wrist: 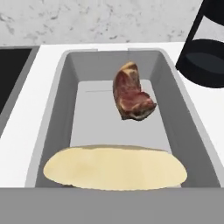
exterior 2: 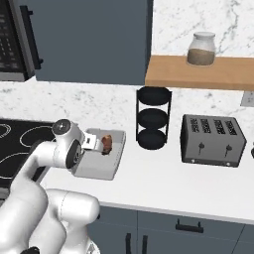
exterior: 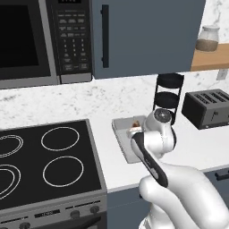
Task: Place one mushroom and one steak in each tupperware on the nearby counter, to pack two identical lunches.
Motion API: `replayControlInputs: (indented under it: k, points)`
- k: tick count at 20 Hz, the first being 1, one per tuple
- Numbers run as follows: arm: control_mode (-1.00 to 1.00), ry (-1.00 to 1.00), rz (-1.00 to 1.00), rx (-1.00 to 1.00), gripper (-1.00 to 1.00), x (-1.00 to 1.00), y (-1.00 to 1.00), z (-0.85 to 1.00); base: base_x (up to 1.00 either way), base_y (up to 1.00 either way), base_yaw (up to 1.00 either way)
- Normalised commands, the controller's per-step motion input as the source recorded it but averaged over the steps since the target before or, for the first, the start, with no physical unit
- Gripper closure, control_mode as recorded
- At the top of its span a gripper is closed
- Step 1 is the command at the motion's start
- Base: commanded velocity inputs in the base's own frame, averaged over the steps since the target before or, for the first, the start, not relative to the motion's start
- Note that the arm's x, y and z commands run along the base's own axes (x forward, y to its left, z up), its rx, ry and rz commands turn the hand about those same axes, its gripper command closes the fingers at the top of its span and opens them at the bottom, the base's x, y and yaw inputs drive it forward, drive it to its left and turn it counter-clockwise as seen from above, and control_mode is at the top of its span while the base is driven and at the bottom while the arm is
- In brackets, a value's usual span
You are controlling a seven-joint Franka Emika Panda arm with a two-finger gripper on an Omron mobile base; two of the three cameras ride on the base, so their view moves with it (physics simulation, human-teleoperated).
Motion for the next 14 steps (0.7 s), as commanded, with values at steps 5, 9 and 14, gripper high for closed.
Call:
replayControlInputs:
  k: [5, 9, 14]
  points:
    - [-1.00, 0.03, 0.00, 0.00, 1.00, 0.58, 0.00, -0.47, 0.00, 0.00, 0.00]
    - [-1.00, 0.07, 0.00, 0.00, 1.00, 0.24, 0.00, -0.34, 0.00, 0.00, 0.00]
    - [-1.00, 0.08, 0.00, 0.00, -1.00, 0.13, 0.06, -0.35, 0.00, 0.00, 0.00]
